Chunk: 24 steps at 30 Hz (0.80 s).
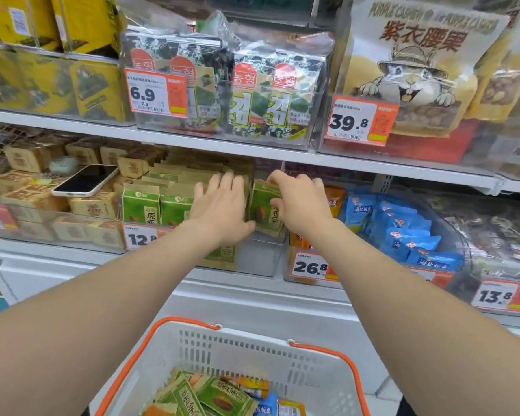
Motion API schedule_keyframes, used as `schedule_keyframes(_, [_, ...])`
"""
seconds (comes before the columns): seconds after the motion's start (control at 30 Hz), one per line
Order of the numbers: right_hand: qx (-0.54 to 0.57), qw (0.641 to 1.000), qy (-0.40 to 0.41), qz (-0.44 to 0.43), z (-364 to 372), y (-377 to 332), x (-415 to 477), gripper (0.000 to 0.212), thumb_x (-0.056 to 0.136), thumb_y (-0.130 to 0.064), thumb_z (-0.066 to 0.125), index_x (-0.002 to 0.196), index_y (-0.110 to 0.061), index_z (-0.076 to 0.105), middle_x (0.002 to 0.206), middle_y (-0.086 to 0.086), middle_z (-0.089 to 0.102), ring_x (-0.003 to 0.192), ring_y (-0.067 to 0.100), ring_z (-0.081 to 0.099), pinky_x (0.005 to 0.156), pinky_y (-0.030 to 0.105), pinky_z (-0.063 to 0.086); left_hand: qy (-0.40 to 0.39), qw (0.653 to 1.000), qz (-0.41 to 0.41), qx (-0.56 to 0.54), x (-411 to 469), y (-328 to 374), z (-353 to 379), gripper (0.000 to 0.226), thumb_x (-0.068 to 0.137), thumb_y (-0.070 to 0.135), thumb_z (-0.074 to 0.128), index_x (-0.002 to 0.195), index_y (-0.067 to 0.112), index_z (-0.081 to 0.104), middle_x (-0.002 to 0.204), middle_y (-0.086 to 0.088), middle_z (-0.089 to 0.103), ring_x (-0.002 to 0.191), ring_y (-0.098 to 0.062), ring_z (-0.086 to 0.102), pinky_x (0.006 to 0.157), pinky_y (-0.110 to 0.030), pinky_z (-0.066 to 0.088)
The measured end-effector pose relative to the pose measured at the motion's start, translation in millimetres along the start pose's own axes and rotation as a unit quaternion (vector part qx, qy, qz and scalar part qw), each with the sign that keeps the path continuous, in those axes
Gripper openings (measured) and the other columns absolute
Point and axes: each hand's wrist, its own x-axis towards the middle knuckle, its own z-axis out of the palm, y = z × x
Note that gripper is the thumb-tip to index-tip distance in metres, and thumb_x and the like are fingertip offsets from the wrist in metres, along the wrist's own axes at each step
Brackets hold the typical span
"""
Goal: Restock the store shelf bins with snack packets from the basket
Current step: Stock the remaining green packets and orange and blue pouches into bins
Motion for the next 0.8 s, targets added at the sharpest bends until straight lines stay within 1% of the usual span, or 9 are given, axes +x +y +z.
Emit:
schedule_keyframes(0.07, [-0.075, 0.997, -0.027, 0.001, 6, -2, 14, 0.034, 0.093, -0.018, 0.07, 0.125, -0.026, 0.061, 0.104, 0.007, 0.071, 0.112, 0.034, 0.059, 0.103, 0.051, 0.035, -0.008, 1.0, -0.006, 0.014, 6, -2, 4, 0.087, 0.086, 0.065, 0.064, 0.149, 0.014, 0.034, 0.164, -0.011, 0.03, 0.147, -0.036, 0.033, 0.115, -0.055, 0.029])
schedule_keyframes(0.13, [-0.112, 0.992, -0.057, 0.018, 13, -5, 29, 0.037, 0.089, -0.014, 0.07, 0.124, -0.02, 0.063, 0.114, 0.012, 0.069, 0.119, 0.036, 0.057, 0.112, 0.054, 0.032, 0.011, 0.999, -0.014, 0.032, 8, -4, 9, 0.081, 0.086, 0.066, 0.063, 0.144, 0.014, 0.041, 0.157, -0.011, 0.039, 0.14, -0.037, 0.041, 0.109, -0.053, 0.034])
schedule_keyframes(0.23, [-0.144, 0.983, -0.095, 0.064, 27, -8, 53, 0.04, 0.088, -0.011, 0.067, 0.127, -0.015, 0.06, 0.124, 0.013, 0.064, 0.123, 0.035, 0.055, 0.112, 0.049, 0.033, 0.071, 0.995, -0.011, 0.071, 11, -5, 19, 0.068, 0.087, 0.067, 0.058, 0.131, 0.016, 0.051, 0.139, -0.009, 0.055, 0.129, -0.032, 0.049, 0.1, -0.05, 0.036])
schedule_keyframes(0.37, [-0.145, 0.974, -0.108, 0.133, 47, -3, 84, 0.036, 0.094, -0.016, 0.052, 0.13, -0.02, 0.052, 0.137, 0.012, 0.05, 0.132, 0.033, 0.045, 0.11, 0.04, 0.032, 0.115, 0.99, -0.021, 0.08, 15, -3, 30, 0.06, 0.084, 0.065, 0.06, 0.121, 0.018, 0.057, 0.127, -0.007, 0.064, 0.119, -0.032, 0.055, 0.1, -0.051, 0.036])
schedule_keyframes(0.5, [-0.123, 0.979, -0.07, 0.149, 73, 8, 109, 0.041, 0.101, -0.018, 0.043, 0.143, -0.018, 0.047, 0.149, 0.015, 0.044, 0.14, 0.035, 0.038, 0.114, 0.044, 0.029, 0.145, 0.986, -0.031, 0.079, 19, 0, 42, 0.056, 0.079, 0.058, 0.067, 0.117, 0.018, 0.058, 0.12, -0.009, 0.061, 0.111, -0.035, 0.055, 0.097, -0.052, 0.038])
schedule_keyframes(0.6, [-0.116, 0.981, -0.052, 0.145, 85, 12, 123, 0.043, 0.103, -0.016, 0.045, 0.145, -0.012, 0.049, 0.151, 0.017, 0.046, 0.142, 0.037, 0.038, 0.117, 0.045, 0.028, 0.165, 0.983, -0.025, 0.081, 22, -1, 48, 0.048, 0.076, 0.053, 0.068, 0.108, 0.019, 0.061, 0.115, -0.009, 0.059, 0.106, -0.035, 0.054, 0.095, -0.051, 0.037])
schedule_keyframes(0.67, [-0.139, 0.982, -0.031, 0.127, 89, 9, 127, 0.044, 0.101, -0.013, 0.046, 0.145, -0.011, 0.051, 0.15, 0.017, 0.048, 0.14, 0.039, 0.042, 0.116, 0.046, 0.033, 0.17, 0.982, -0.023, 0.08, 24, -3, 50, 0.046, 0.074, 0.052, 0.067, 0.105, 0.018, 0.062, 0.114, -0.01, 0.058, 0.105, -0.036, 0.054, 0.096, -0.052, 0.037])
schedule_keyframes(0.77, [-0.166, 0.982, 0.022, 0.083, 85, -1, 125, 0.048, 0.104, -0.009, 0.043, 0.151, -0.007, 0.043, 0.156, 0.02, 0.042, 0.144, 0.042, 0.038, 0.119, 0.052, 0.029, 0.172, 0.982, -0.021, 0.074, 24, -3, 50, 0.044, 0.074, 0.05, 0.067, 0.103, 0.018, 0.063, 0.113, -0.01, 0.056, 0.105, -0.036, 0.053, 0.096, -0.052, 0.037])
schedule_keyframes(0.8, [-0.181, 0.981, 0.028, 0.066, 83, -5, 122, 0.046, 0.103, -0.007, 0.045, 0.149, -0.006, 0.045, 0.153, 0.02, 0.045, 0.142, 0.043, 0.04, 0.118, 0.053, 0.03, 0.17, 0.982, -0.021, 0.073, 24, -2, 49, 0.043, 0.074, 0.05, 0.067, 0.103, 0.018, 0.063, 0.113, -0.01, 0.056, 0.105, -0.036, 0.053, 0.096, -0.052, 0.037])
